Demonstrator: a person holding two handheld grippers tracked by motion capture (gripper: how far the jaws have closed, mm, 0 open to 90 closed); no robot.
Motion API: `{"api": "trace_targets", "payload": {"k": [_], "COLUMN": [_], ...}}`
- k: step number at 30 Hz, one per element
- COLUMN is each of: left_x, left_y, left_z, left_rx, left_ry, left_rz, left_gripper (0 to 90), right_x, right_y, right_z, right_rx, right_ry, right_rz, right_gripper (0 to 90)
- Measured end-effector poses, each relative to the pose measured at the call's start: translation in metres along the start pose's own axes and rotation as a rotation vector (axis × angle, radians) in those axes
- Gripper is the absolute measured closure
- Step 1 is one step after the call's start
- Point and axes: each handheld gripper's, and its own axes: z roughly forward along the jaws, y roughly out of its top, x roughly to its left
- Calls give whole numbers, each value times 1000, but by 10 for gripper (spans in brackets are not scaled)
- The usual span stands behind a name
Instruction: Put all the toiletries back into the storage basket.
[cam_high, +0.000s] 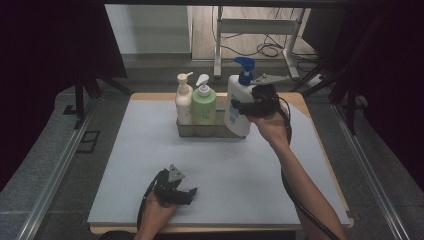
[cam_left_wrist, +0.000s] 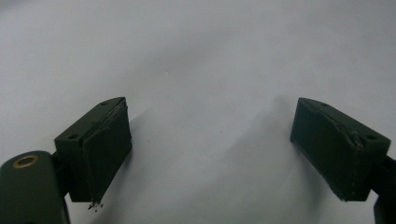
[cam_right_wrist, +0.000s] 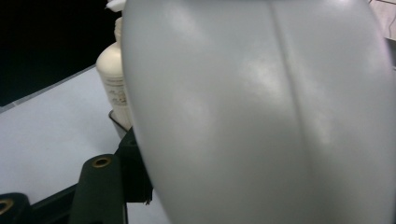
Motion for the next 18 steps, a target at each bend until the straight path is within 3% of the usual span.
{"api": "trace_targets", "payload": {"k": [18], "left_x": [0], "left_y": [0], "left_z": [0], "left_rx": [-1], "left_ry": [1], "left_rz": [-1], "left_gripper": [121], "right_x": [-11], "right_y": [14], "right_z": [25], "right_rx": [-2], "right_ry": [-66], "right_rz": [29], "right_gripper": [380]}}
